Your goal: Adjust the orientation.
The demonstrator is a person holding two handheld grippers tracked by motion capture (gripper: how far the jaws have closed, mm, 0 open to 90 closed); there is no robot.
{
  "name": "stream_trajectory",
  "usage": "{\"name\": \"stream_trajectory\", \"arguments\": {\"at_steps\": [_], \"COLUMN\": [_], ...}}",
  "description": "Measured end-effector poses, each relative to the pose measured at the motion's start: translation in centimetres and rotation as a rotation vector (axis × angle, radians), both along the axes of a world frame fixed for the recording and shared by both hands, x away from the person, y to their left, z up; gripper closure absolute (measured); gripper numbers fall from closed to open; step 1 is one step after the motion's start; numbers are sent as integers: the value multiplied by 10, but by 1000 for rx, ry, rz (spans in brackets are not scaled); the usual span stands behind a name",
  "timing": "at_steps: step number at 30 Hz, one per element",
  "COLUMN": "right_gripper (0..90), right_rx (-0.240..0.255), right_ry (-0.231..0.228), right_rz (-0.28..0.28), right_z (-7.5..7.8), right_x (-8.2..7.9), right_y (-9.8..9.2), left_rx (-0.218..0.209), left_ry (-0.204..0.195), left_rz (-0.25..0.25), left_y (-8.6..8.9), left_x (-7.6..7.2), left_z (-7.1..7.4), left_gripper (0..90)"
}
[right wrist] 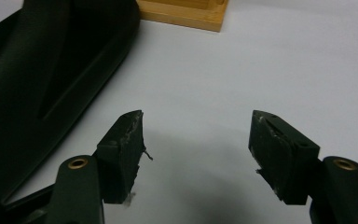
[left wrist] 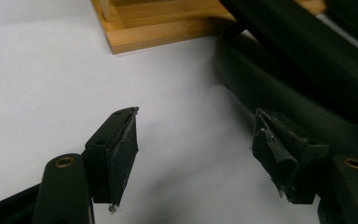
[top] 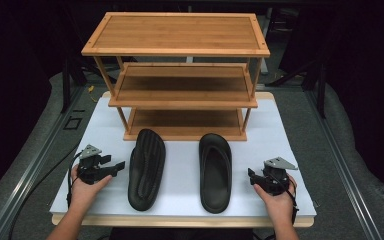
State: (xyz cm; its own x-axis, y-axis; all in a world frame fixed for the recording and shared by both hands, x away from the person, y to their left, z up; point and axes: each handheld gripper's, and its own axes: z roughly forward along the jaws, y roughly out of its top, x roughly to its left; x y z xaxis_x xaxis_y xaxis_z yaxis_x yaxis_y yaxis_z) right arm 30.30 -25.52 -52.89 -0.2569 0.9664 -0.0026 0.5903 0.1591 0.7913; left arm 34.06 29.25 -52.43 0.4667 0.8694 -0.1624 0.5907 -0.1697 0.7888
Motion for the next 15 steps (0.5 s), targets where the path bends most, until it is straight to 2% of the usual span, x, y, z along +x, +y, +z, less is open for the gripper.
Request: {"name": "stream_trajectory", "arguments": {"at_steps": [1,4,7,10,13,15], "right_gripper": [352,352,353,353,348,343], "right_rx": [-2,15,6,16,3,9], "right_ry": [-2,-3,-14,-16,-17,-19], "right_rz": [3,31,19,27,29,39], "right_z": [0,1,3,4,5,6], "right_x": [-1,-1,-2,-3,-4,-6], "right_y": [1,3,5,6,9,10], "left_rx": [-18,-30,-51,-73,-78,-61], "left_ry": [6,10,10,41,47,33], "left_rz": [-8,-12,-6,-4,-6,-4], "left_y": [1,1,0,-1,-2,-3], "left_x": [0,0,0,1,0,-2], "left_z": [0,0,2,2,1,2], "left_gripper": [322,335,319,290,288,300]}}
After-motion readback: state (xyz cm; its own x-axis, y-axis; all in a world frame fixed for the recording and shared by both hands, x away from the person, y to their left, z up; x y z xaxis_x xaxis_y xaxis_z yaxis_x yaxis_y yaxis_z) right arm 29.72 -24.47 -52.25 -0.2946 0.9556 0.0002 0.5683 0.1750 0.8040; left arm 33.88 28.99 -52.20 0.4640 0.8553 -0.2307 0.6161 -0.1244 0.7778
